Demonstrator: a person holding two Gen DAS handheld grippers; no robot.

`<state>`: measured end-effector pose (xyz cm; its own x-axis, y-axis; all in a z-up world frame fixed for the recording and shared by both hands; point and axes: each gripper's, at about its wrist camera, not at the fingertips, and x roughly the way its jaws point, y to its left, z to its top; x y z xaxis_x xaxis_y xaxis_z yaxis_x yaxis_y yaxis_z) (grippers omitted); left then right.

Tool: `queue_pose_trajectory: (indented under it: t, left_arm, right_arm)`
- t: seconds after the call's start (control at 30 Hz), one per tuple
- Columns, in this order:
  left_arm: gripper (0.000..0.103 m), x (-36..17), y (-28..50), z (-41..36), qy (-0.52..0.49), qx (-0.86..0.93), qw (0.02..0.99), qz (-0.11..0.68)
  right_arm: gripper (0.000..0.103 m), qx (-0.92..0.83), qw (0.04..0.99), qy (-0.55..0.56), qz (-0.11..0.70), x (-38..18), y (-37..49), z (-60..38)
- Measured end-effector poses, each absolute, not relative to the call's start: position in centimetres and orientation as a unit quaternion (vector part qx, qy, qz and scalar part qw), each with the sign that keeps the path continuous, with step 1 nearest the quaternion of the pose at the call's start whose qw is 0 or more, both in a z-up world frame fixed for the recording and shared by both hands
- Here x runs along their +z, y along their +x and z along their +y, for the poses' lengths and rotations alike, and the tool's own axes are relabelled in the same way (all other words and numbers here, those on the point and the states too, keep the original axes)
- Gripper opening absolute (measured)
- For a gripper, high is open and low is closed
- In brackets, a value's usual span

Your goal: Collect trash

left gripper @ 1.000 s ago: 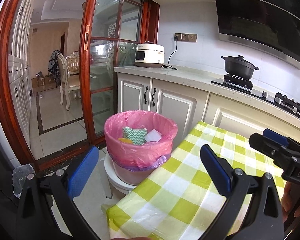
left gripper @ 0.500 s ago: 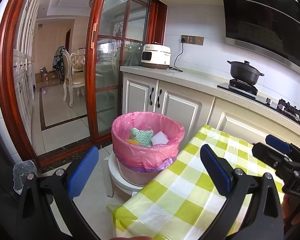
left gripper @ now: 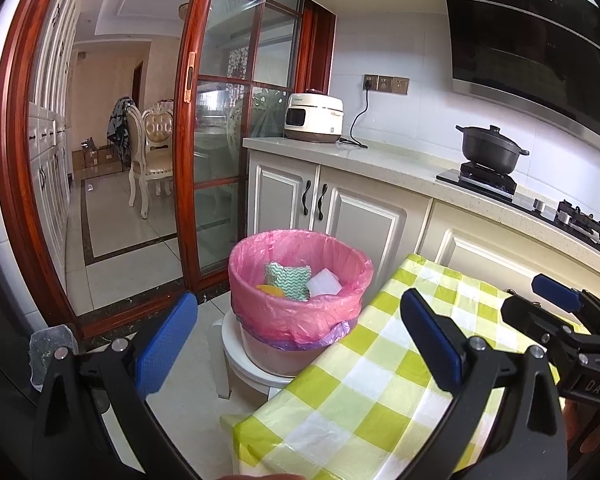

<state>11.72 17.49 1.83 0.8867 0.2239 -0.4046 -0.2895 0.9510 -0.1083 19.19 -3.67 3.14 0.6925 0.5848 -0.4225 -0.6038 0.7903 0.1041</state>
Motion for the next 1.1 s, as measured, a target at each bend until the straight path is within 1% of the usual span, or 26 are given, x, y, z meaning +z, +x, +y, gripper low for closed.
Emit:
queue_pose_trajectory:
  t: [0.5, 1.1]
  left_arm:
    - [0.098, 2.8, 10.9, 16.5, -0.069, 0.102, 0.973, 0.196]
    - [0.098, 2.6, 11.0, 16.7, -0.071, 0.102, 0.972, 0.201]
  right_arm:
    - [0.085, 0.316, 0.923, -0.014, 0.222, 3.2, 19.4, -4.1]
    - [0.085, 0.312, 0.924, -0.01, 0.223, 3.2, 19.7, -4.4]
